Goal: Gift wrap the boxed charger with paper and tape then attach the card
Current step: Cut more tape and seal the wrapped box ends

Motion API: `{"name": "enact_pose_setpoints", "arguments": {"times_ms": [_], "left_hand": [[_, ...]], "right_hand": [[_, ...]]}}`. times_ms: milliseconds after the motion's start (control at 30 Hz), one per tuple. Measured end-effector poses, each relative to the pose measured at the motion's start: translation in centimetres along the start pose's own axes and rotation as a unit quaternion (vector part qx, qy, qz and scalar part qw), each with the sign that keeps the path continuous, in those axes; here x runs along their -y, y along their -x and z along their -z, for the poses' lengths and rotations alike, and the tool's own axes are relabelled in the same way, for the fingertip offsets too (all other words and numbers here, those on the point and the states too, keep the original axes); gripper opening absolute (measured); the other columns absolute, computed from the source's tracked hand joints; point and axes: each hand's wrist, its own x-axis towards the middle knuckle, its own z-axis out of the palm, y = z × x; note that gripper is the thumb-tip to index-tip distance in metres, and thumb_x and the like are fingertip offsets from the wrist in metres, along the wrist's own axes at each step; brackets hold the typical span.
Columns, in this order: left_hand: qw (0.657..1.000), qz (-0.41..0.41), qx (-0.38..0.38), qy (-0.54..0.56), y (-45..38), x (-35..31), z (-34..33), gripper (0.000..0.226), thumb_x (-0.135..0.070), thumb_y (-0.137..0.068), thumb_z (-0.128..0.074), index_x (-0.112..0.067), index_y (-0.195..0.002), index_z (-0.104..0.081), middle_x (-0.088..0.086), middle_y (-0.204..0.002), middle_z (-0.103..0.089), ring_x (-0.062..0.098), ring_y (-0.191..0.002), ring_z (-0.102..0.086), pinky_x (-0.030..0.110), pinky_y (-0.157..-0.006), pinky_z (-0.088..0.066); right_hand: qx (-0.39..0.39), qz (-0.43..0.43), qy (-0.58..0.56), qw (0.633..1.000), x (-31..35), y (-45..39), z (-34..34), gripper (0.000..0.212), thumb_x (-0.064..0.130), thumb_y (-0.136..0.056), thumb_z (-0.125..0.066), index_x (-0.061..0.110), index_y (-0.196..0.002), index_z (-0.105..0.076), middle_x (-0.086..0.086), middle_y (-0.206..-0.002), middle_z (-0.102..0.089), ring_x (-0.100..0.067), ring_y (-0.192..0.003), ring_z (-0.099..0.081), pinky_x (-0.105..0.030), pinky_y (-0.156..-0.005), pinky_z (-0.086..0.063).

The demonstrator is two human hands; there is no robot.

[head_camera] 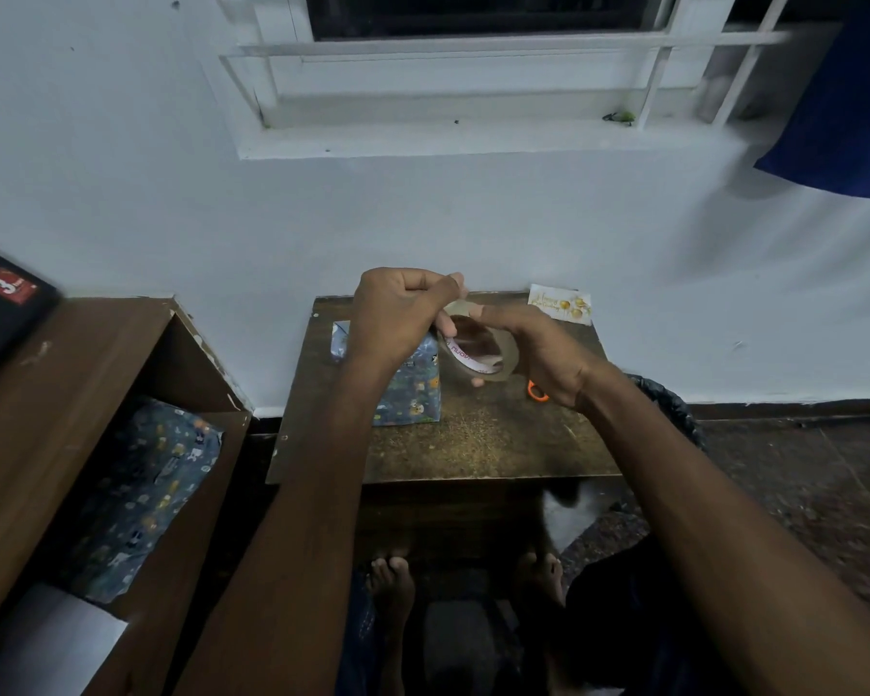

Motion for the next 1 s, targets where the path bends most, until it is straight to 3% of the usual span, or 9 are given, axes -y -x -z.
{"name": "enact_pose_setpoints", "arguments": {"times_ms": [133, 300, 400, 467, 567, 733, 1000], "left_hand": [[1.000, -0.004, 0.002, 0.006, -0.1, 0.0, 0.0, 0.022, -0.034, -0.096, -0.078, -0.017, -0.084, -0.085, 0.012, -0.058, -0.068, 0.020, -0.056, -0.062, 0.040, -0.074, -0.060], [1.000, -0.009, 0.022, 0.015, 0.0, -0.1, 0.0, 0.022, -0.035, -0.097, -0.077, -0.017, -0.086, -0.085, 0.013, -0.058, -0.065, 0.023, -0.057, -0.061, 0.036, -0.069, -0.056], [0.999, -0.013, 0.024, 0.025, 0.1, -0.2, 0.2, 0.020, -0.033, -0.098, -0.077, -0.018, -0.088, -0.085, 0.015, -0.057, -0.063, 0.021, -0.055, -0.058, 0.033, -0.067, -0.053], [0.999, -0.012, 0.017, 0.029, 0.1, -0.1, 0.2, 0.020, -0.033, -0.097, -0.077, -0.017, -0.088, -0.085, 0.015, -0.057, -0.062, 0.020, -0.054, -0.055, 0.032, -0.065, -0.050], [1.000, -0.005, 0.007, 0.030, 0.1, 0.0, 0.2, 0.021, -0.032, -0.098, -0.077, -0.013, -0.089, -0.083, 0.010, -0.055, -0.060, 0.018, -0.051, -0.052, 0.029, -0.061, -0.047], [1.000, -0.014, 0.002, 0.024, 0.1, 0.1, 0.2, 0.023, -0.031, -0.100, -0.074, -0.012, -0.089, -0.082, 0.010, -0.056, -0.063, 0.019, -0.052, -0.056, 0.029, -0.060, -0.051], [1.000, -0.025, 0.003, 0.007, 0.2, 0.2, 0.0, 0.023, -0.032, -0.100, -0.073, -0.015, -0.088, -0.081, 0.011, -0.062, -0.068, 0.020, -0.057, -0.062, 0.036, -0.067, -0.059]], "right_hand": [[-0.042, 0.018, 0.011, 0.999, 0.1, 0.0, 0.9, 0.050, 0.049, -0.092, -0.062, 0.011, -0.123, -0.075, -0.016, -0.117, -0.077, -0.034, -0.113, -0.073, -0.060, -0.089, -0.056], [-0.008, 0.035, 0.005, 0.999, 0.7, 0.3, 1.5, 0.053, 0.049, -0.100, -0.056, 0.002, -0.119, -0.072, -0.028, -0.107, -0.076, -0.049, -0.099, -0.074, -0.045, -0.073, -0.057], [0.031, 0.023, -0.003, 0.999, 0.5, 0.1, 1.7, 0.058, 0.053, -0.101, -0.051, 0.001, -0.119, -0.069, -0.032, -0.105, -0.074, -0.040, -0.084, -0.076, -0.042, -0.066, -0.061], [0.037, 0.042, -0.020, 0.998, 0.1, -0.3, 1.6, 0.054, 0.048, -0.108, -0.044, 0.000, -0.123, -0.064, -0.034, -0.101, -0.073, -0.038, -0.076, -0.075, -0.043, -0.072, -0.059], [0.026, 0.086, -0.035, 0.995, -0.3, -0.8, 1.3, 0.040, 0.042, -0.111, -0.044, 0.005, -0.122, -0.056, -0.025, -0.092, -0.070, -0.039, -0.075, -0.074, -0.048, -0.078, -0.052], [-0.021, 0.141, 0.007, 0.990, -0.4, -0.8, 1.3, 0.035, 0.029, -0.108, -0.052, -0.002, -0.120, -0.063, -0.019, -0.096, -0.065, -0.029, -0.078, -0.069, -0.042, -0.067, -0.062], [-0.024, 0.145, 0.032, 0.989, -0.5, -1.1, 1.1, 0.027, 0.032, -0.107, -0.051, 0.011, -0.113, -0.068, 0.000, -0.098, -0.068, -0.017, -0.089, -0.061, -0.027, -0.061, -0.053]]}}
